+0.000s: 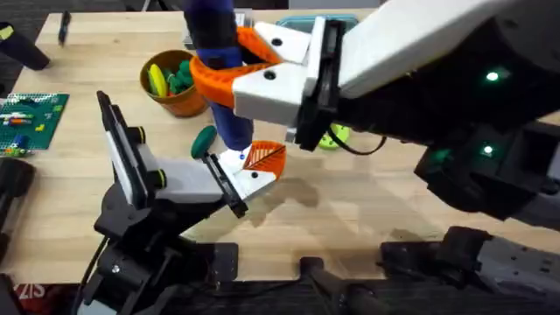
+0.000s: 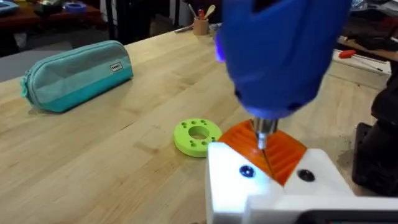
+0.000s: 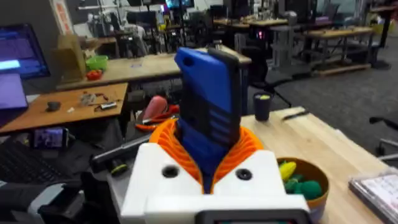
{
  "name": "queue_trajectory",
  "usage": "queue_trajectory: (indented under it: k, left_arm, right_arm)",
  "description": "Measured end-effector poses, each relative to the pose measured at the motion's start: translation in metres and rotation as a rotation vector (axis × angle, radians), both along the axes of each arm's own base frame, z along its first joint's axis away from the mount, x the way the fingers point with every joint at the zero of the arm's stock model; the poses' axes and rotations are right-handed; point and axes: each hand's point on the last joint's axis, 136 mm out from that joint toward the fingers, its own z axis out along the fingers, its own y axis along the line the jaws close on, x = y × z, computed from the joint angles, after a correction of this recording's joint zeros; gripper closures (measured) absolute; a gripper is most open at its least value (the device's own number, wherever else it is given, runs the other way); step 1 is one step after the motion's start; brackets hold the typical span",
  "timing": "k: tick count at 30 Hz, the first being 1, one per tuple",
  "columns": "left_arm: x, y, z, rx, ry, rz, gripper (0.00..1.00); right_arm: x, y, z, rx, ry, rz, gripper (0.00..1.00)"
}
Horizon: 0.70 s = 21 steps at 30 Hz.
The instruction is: Pick up the gripper from the table and insert it into the empty holder that is missing its gripper. Then pick up a screw, insert it into the mounting hole, and use the screwdriver to tighten it. Finally, clean up the table by picking up the vegetable and placing it into the bucket.
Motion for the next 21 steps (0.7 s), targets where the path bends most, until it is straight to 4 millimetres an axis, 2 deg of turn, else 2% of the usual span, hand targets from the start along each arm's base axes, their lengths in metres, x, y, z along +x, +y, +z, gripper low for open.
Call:
queue_trajectory:
  k: [16,21]
  left_arm:
    - [0.000,0.000,0.000,0.000,-0.001,0.000,0.991]
    - [0.000,0.000,0.000,0.000,0.000,0.000,0.990]
  right_arm:
    - [0.000,-0.001,0.001,0.003,-0.003,-0.001,0.952]
    - [0.012,-0.008,0.001,-0.009,-0.045,-0.045,0.952]
